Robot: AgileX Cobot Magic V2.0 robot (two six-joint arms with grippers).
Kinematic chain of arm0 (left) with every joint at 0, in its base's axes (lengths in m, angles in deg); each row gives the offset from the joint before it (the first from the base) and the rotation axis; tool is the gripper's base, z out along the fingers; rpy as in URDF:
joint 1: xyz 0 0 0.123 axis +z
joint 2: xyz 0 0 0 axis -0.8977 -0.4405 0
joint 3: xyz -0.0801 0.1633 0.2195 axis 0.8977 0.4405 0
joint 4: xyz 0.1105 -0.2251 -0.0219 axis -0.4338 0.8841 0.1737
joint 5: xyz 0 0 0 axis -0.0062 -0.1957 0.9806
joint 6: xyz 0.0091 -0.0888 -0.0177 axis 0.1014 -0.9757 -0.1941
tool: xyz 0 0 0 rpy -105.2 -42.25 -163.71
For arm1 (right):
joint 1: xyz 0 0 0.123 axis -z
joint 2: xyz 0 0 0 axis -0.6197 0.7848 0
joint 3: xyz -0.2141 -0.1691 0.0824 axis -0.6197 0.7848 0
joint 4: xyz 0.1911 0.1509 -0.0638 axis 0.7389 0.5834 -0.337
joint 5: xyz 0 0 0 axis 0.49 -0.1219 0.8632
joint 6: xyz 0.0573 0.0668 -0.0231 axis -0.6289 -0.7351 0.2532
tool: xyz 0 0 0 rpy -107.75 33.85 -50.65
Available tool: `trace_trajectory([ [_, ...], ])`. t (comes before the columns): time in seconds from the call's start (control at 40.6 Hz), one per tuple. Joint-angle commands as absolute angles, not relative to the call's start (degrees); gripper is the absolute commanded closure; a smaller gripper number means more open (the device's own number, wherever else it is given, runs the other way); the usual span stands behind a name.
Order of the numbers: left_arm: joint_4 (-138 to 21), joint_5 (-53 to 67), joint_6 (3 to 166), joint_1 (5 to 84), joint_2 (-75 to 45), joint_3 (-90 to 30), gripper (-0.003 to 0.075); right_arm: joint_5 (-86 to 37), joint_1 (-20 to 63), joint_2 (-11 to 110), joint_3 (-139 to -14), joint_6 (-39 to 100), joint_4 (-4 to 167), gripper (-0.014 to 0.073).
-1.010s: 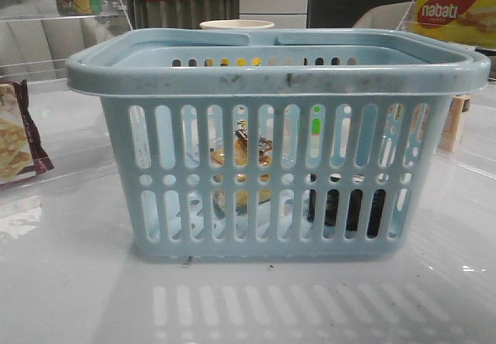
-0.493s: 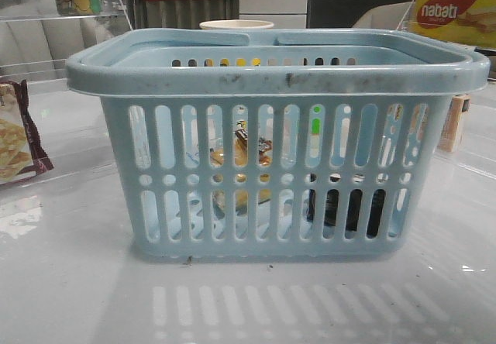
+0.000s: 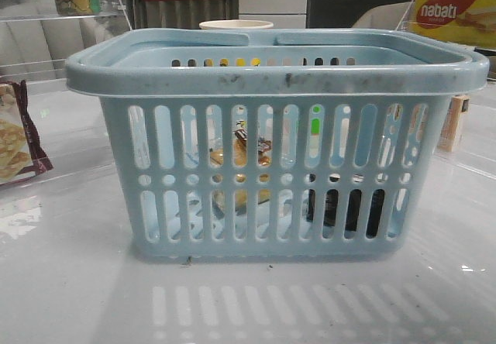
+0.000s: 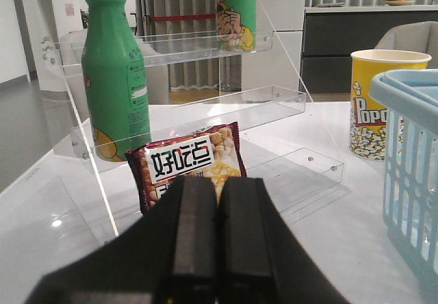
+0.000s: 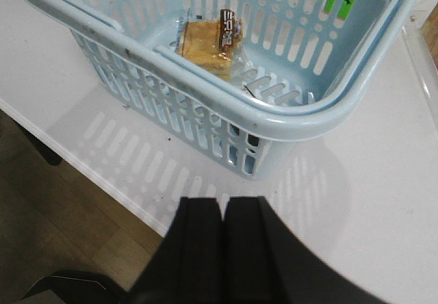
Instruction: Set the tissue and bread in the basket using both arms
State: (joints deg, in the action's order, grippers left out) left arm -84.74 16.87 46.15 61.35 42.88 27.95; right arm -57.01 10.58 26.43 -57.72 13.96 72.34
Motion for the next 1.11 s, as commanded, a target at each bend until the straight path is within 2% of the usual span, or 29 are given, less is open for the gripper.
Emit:
trace_trajectory([
  [0.0,-84.3,22.1,46.5,60.9,44.0,28.0,0.0629,-53.6,10.5,26.4,-59.3,14.5,72.3,0.0538],
  [0.887,-84.3,22.1,46.5,60.9,44.0,28.0,0.0629,-53.6,10.5,25.8,-59.0,14.5,72.3,0.0538],
  [1.084,-84.3,22.1,46.5,60.9,44.0,28.0,0.0629,-43.7,22.6,16.1,-51.1,14.6,71.3,0.0538],
])
